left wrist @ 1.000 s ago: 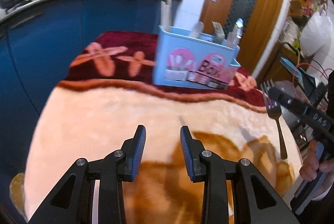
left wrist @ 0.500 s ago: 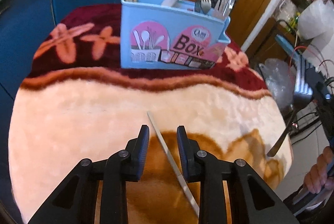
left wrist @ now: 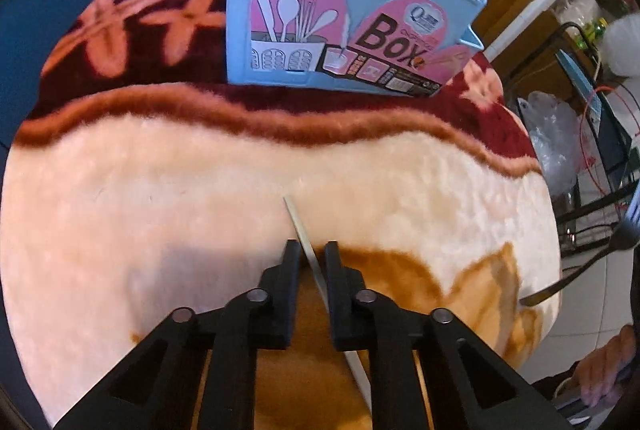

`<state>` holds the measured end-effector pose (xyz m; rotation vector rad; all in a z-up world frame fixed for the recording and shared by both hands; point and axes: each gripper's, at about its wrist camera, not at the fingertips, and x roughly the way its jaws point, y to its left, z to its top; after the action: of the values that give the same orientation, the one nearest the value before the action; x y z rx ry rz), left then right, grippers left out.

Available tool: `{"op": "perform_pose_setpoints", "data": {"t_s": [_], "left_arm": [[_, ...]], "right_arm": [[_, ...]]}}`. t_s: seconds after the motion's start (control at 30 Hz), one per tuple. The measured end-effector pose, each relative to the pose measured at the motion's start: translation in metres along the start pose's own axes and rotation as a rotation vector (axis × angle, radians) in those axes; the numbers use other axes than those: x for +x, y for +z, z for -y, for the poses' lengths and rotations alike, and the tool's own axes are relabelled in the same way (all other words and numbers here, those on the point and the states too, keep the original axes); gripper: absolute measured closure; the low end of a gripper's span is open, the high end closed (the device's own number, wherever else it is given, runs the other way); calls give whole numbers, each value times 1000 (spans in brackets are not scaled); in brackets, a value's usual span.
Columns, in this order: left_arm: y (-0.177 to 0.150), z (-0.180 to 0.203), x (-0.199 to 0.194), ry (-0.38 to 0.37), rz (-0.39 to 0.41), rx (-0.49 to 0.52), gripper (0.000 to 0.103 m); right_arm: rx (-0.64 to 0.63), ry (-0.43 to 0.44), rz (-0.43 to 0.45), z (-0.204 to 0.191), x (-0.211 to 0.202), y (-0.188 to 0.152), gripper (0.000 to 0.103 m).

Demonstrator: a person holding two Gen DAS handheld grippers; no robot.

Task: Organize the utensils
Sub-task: 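Lift the white stick and fork and carry them over the holder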

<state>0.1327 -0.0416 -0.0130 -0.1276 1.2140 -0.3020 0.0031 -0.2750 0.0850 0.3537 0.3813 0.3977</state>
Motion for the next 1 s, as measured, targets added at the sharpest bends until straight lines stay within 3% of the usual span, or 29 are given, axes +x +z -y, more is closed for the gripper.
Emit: {"op": "perform_pose_setpoints", "data": {"t_s": [0.17, 0.37, 0.67, 1.0], "left_arm": [[-2, -9, -5, -75, 9, -63, 95], [-7, 0, -36, -128, 151, -54, 99], [2, 14, -102, -119, 457, 22, 99], [38, 6, -149, -36, 699, 0, 99]], "right_arm": [[3, -12, 16, 1, -4, 2, 99], [-2, -24, 32, 0, -6, 5, 99], [1, -14, 82, -5, -11, 17, 99], [34, 19, 82, -3, -1, 21, 99]]}}
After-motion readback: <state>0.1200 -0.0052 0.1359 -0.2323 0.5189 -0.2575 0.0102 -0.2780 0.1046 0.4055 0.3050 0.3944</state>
